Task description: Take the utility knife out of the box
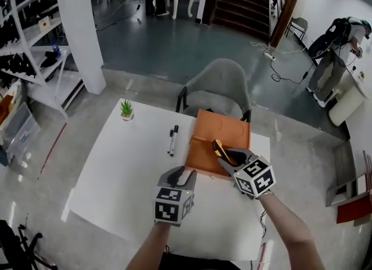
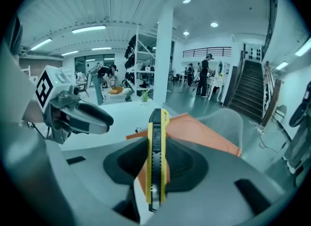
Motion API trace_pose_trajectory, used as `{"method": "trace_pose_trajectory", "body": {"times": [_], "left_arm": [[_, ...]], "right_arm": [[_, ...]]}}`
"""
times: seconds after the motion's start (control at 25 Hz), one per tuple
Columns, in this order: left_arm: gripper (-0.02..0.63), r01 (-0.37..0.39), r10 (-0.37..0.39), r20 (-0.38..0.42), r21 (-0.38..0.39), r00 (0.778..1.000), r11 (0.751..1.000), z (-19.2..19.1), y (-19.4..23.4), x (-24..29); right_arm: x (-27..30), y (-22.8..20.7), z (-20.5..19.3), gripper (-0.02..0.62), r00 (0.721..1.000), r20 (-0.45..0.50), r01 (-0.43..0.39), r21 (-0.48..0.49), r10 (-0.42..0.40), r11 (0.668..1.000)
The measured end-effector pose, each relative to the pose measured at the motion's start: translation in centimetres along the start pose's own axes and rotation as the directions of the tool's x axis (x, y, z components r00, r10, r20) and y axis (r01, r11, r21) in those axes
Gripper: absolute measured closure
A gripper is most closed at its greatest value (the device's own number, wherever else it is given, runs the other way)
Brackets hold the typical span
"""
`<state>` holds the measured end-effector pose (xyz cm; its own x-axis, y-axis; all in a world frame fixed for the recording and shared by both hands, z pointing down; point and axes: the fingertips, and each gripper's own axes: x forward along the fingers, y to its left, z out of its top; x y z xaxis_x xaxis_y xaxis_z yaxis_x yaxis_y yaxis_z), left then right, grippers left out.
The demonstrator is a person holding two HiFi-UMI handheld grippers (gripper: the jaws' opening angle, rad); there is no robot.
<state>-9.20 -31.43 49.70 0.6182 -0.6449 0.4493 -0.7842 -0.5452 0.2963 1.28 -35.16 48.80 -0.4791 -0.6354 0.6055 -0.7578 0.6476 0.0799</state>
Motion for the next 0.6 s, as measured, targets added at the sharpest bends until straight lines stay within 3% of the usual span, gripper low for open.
{"method": "trace_pose_trajectory", "body": {"times": [0.28,0.6], "left_arm": [[0.471,0.018,-0.017,-0.007,0.046,1.0,0.999,0.2,-1.7,0.1],[0.471,0.041,-0.039,-0.018,0.094,0.999,0.995,0.1,-3.9,0.3]], "right_arm": [[-4.8,-0.5,1.0,0.482,0.987,0.149,0.038,0.159,-0.062,0.987],[-9.4,-0.4,0.5,0.482,0.952,0.267,0.059,0.316,-0.149,0.947]]}}
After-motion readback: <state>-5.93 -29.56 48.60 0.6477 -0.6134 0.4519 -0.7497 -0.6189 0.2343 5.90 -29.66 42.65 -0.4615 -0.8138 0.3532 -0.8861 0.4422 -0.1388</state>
